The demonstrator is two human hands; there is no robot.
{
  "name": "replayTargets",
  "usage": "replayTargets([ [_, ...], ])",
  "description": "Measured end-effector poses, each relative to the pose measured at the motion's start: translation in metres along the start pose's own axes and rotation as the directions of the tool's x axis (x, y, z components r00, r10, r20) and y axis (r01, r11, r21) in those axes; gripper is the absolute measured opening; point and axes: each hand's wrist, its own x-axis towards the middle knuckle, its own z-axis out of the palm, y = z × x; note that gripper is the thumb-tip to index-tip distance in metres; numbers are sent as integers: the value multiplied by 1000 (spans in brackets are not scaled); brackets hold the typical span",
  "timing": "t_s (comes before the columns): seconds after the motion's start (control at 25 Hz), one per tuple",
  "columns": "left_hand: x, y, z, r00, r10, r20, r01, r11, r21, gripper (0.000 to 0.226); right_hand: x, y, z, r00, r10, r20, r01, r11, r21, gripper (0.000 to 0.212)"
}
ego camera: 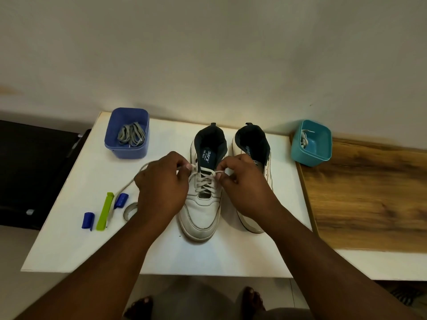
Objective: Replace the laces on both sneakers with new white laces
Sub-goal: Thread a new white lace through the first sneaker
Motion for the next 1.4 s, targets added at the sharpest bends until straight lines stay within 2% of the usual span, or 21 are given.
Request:
replayTargets([
  [0.08,0,4,-2,995,-102,5,102,979,-179,13,-1,-1,1,1000,2,-3,-2,999,-42,12],
  [0.16,0,10,-4,990,-128,67,142,936,-321,16,-3,-3,2,999,-33,-32,32,998,-51,18],
  [0.24,-2,13,-4,990,-105,96,134,917,-376,16,-4,-3,1,993,-95,-69,92,995,-47,24],
  [0.36,1,11,-3,976,-195,99,219,856,-468,16,-3,1,1,989,-144,-35,135,972,-193,47],
  [0.44,1,12,-6,965,-250,72,254,841,-478,14,-3,1,1,991,-134,-21,125,960,-250,44],
  [0.52,-2,13,-7,993,-105,54,118,917,-381,11,-3,-2,1,990,-139,-25,130,965,-226,38],
  [0.6,-8,12,-2,990,107,93,-89,981,-172,22,-4,-4,0,986,-163,-29,154,967,-203,36],
  [0.68,-8,8,1,983,166,76,-161,985,-63,20,-4,-3,-1,985,-169,-32,160,968,-194,35],
  [0.76,-3,4,-3,994,108,3,-108,994,-16,12,-3,0,-3,989,-140,-49,129,975,-183,24],
  [0.92,-2,2,-11,998,-67,2,67,998,0,9,-2,0,-3,992,-103,-71,90,983,-162,28],
  [1.0,-5,6,-9,997,-79,-16,80,995,63,12,-2,-1,-2,992,-103,-67,92,985,-148,29],
  [1.2,-3,1,-5,992,-62,-106,71,994,87,16,-2,0,-3,991,-111,-78,99,984,-146,26],
  [1.24,-3,1,-5,991,-54,-121,62,996,62,21,-2,0,-3,991,-109,-82,96,984,-147,25],
  [1.32,-6,2,-8,995,-21,-99,25,999,42,47,-2,1,-2,990,-109,-92,96,986,-134,23],
  [1.4,-13,8,-12,1000,18,-5,-16,980,198,62,-2,1,-2,989,-110,-102,98,989,-113,23],
])
